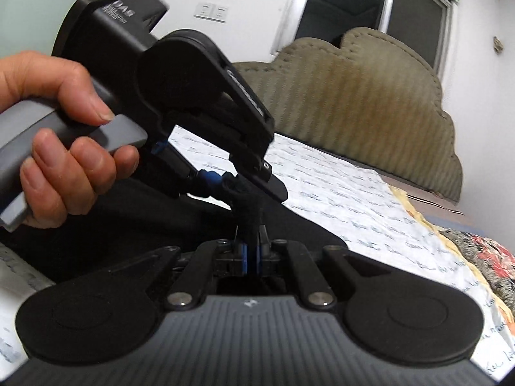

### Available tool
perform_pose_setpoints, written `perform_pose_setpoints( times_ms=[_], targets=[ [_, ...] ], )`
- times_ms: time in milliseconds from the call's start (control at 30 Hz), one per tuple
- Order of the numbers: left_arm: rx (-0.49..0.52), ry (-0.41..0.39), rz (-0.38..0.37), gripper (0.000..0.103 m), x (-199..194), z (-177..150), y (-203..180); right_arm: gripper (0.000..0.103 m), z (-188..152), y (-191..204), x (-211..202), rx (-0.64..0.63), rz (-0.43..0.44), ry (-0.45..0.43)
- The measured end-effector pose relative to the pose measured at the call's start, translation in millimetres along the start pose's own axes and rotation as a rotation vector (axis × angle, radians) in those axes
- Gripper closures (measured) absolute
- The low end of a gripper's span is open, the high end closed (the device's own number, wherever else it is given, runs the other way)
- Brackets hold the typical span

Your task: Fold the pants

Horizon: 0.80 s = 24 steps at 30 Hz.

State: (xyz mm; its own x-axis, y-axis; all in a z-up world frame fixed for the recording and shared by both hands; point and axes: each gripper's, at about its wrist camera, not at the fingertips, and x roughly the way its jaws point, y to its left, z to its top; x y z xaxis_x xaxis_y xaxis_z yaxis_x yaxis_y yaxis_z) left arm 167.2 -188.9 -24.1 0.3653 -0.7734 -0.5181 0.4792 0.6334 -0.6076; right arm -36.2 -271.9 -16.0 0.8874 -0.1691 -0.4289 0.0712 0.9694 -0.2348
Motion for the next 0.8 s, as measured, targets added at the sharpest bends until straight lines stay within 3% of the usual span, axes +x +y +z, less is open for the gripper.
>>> perform_pose_setpoints(
  times_ms=[100, 367, 533, 600, 633, 667, 733, 800],
  targets=[
    [0.124, -0.029, 0.12, 0.076, -19.4, -5.3, 2.7, 0.097, 3.4, 13.3, -2.5, 0.006, 0.048, -0.01],
    [0.211, -0.051, 0.344, 0.076, -34.0, -12.9, 35.4, 0.097, 6.7, 55.7, 1.7, -0.028, 0.18, 0.0],
    [0.382, -0.099, 0.519, 0.076, -32.4, -16.0, 31.6, 0.097, 8.0, 69.2, 8.7, -0.037, 0.211, 0.014],
    [0.382, -0.081, 0.556, 0.072, -34.1, -13.7, 33.7, 0.096, 7.9, 67.8, 13.4, -0.033, 0.216, 0.028],
    [0.364, -0.079, 0.56, 0.064, -37.5, -11.7, 36.0, 0.096, 8.7, 60.9, 17.8, -0.025, 0.22, 0.037],
    [0.347, -0.088, 0.56, 0.048, -44.2, -10.0, 38.0, 0.095, 5.9, 61.4, 17.9, -0.018, 0.227, 0.046],
    [0.338, -0.142, 0.589, 0.025, -64.2, -9.5, 39.3, 0.095, 2.6, 60.9, 19.5, -0.015, 0.235, 0.051],
    [0.344, -0.216, 0.654, 0.018, -90.2, -11.2, 38.9, 0.095, 1.5, 65.4, 17.7, -0.025, 0.237, 0.045]
  ],
)
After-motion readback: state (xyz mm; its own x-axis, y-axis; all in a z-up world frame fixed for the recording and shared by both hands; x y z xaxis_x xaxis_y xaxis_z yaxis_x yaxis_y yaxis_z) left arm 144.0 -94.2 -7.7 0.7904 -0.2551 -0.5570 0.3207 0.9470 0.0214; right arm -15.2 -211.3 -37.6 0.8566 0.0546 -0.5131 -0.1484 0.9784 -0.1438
